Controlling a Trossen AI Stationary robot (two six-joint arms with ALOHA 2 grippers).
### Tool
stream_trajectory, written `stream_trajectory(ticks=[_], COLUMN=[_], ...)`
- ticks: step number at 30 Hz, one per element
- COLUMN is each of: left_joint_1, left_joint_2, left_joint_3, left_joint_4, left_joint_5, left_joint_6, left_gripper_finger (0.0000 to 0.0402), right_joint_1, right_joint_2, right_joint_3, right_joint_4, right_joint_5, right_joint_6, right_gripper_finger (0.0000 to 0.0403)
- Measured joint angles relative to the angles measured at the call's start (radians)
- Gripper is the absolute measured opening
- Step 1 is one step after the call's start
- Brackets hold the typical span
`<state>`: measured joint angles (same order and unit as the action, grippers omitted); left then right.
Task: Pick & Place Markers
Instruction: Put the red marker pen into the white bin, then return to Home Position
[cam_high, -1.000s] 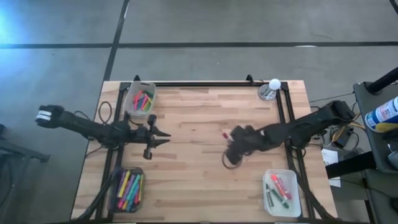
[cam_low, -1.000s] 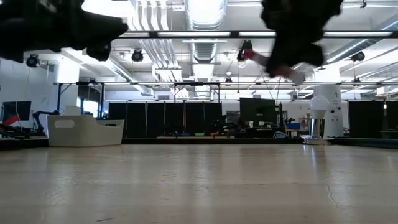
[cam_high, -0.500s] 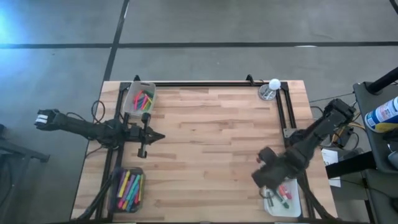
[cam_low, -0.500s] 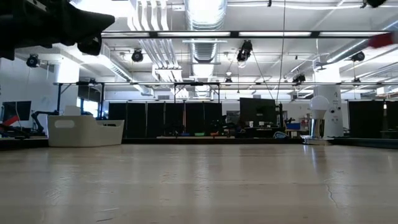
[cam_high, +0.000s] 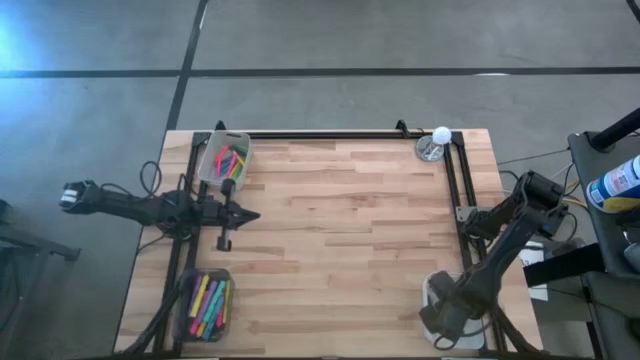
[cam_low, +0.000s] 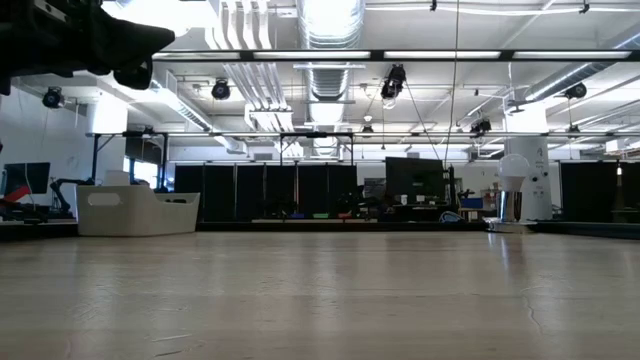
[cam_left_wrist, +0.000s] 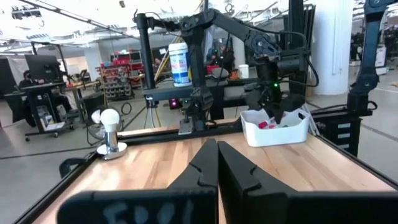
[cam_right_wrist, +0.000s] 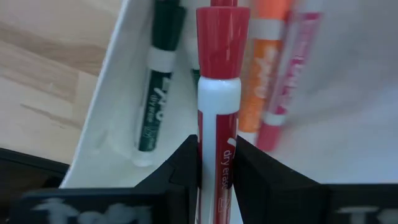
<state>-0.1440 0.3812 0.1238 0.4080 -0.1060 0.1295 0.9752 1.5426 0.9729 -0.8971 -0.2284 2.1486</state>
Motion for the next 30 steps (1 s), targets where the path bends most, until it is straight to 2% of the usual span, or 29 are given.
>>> stream_trajectory(ticks=[6,14,19,23,26,30], left_joint_1=[0.0,0.0,0.0,0.0,0.0,0.001], left_joint_2=[-0.093,-0.25,-0.361,-0.38,-0.377,-0.38], left_joint_3=[0.0,-0.019,-0.086,-0.115,-0.115,-0.115], left_joint_4=[-0.093,-0.222,-0.233,-0.237,-0.267,-0.26], left_joint_5=[-0.001,-0.029,-0.073,-0.078,-0.078,-0.077], left_joint_6=[0.0,-0.009,0.0,0.003,0.002,0.005], left_gripper_finger=[0.0,0.0,0.0,0.0,0.0,0.0], right_joint_1=[-0.002,-0.003,-0.012,-0.046,-0.097,-0.175], right_joint_2=[0.038,0.035,0.007,-0.052,-0.111,-0.168], right_joint_3=[-0.03,-0.031,-0.015,0.0,0.0,-0.001], right_joint_4=[0.073,0.066,0.063,0.062,0.057,0.047], right_joint_5=[-0.012,-0.018,-0.11,-0.19,-0.174,-0.114], right_joint_6=[-0.031,-0.053,-0.053,-0.085,-0.127,-0.273], right_gripper_finger=[0.0084,0.0139,0.0164,0.0163,0.0148,0.0122])
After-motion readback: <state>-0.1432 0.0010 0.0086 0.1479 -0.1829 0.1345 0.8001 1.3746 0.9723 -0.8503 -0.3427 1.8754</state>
